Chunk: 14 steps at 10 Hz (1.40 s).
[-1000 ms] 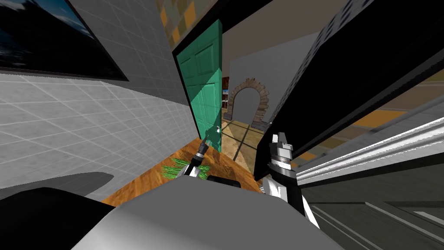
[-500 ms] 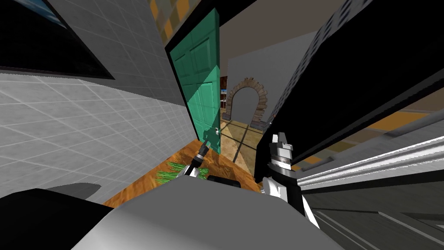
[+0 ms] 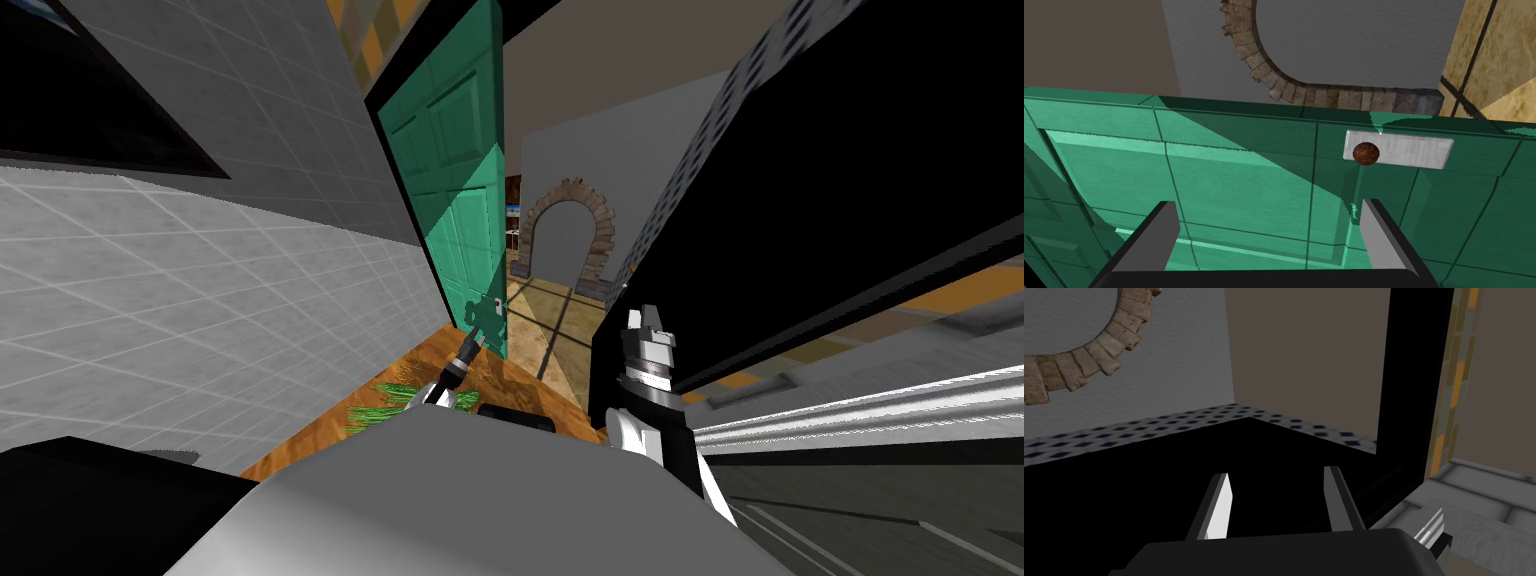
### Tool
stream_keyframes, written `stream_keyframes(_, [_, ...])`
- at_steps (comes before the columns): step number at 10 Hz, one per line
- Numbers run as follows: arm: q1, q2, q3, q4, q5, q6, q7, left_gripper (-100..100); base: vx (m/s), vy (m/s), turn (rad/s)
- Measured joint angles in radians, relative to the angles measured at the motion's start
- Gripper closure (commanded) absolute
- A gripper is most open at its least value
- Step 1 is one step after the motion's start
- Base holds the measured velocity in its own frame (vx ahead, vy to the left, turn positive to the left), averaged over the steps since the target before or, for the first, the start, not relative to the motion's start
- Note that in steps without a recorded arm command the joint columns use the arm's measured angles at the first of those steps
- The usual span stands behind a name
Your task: Push the door open
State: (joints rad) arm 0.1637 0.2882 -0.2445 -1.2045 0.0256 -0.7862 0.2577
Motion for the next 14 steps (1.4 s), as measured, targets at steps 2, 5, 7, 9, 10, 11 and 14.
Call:
stream_keyframes(2, [-0.019, 0.014, -0.011, 0.059, 0.001, -0.025, 0.012, -100, 0.076, 0.024, -0.042])
stream_keyframes(5, [-0.034, 0.034, -0.028, 0.114, 0.002, -0.043, 0.026, -100, 0.086, 0.02, -0.031])
stream_keyframes(7, [-0.053, 0.038, -0.033, 0.158, 0.003, -0.059, 0.032, -100, 0.071, 0.023, -0.035])
stream_keyframes(9, [-0.067, 0.05, -0.042, 0.198, 0.003, -0.074, 0.041, -100, 0.079, 0.026, -0.034])
stream_keyframes(10, [-0.072, 0.054, -0.047, 0.218, 0.004, -0.082, 0.045, -100, 0.092, 0.035, -0.039])
stream_keyframes(11, [-0.078, 0.061, -0.051, 0.236, 0.004, -0.088, 0.05, -100, 0.09, 0.054, -0.052])
stream_keyframes(14, [-0.102, 0.077, -0.067, 0.307, 0.005, -0.114, 0.063, -100, 0.099, 0.035, -0.03])
